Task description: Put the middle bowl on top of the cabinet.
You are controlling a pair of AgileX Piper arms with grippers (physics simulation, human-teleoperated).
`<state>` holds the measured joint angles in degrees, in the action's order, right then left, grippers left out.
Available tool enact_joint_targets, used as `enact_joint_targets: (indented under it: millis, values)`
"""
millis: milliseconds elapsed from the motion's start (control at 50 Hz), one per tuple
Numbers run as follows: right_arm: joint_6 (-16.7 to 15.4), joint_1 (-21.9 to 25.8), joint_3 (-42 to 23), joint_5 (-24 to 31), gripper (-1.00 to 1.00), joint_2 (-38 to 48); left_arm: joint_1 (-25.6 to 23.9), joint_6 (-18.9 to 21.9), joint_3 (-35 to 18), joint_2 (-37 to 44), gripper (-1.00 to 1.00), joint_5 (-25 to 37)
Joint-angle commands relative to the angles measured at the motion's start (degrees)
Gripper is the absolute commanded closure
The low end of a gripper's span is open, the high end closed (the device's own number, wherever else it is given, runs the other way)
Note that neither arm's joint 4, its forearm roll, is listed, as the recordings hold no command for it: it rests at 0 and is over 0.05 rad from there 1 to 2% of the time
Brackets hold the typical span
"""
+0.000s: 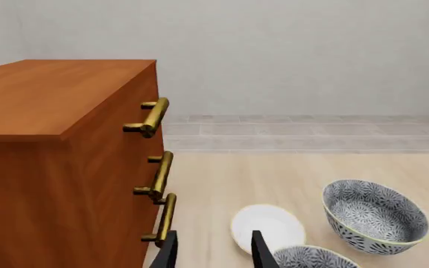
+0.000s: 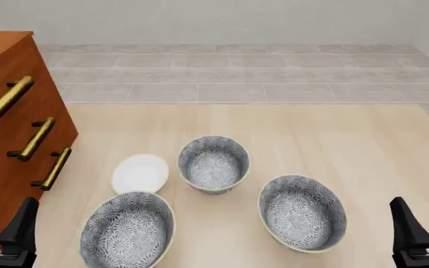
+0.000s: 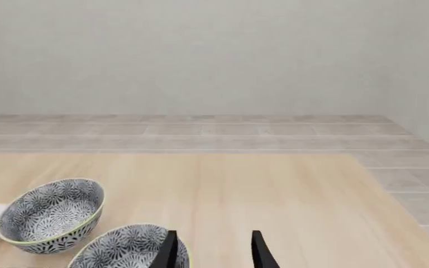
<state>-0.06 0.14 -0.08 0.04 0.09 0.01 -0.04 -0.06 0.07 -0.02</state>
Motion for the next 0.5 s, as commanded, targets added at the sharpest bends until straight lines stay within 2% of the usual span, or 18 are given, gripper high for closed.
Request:
enact_joint_targets:
  millis: [20, 360, 440, 500]
  values:
    - [-0.17, 0.51, -0.17, 0.31, -1.0, 0.14, -0.18, -0.02, -0.11, 0.32, -1.0, -0.14]
    - [-0.19, 0.52, -0.33, -1.04, -1.0, 1.98, -0.51, -0.14, -0.43, 2.12, -1.0, -1.26]
    - [-0.09, 0.3, -0.46, -1.17, -1.0, 2.2, -3.67, 1.0, -1.41, 2.74, -1.0, -0.79]
    - [-0.15, 0.26, -0.44, -0.82, -1.0, 1.94, -4.15, -0.31, -2.57, 6.09, -1.0, -1.63]
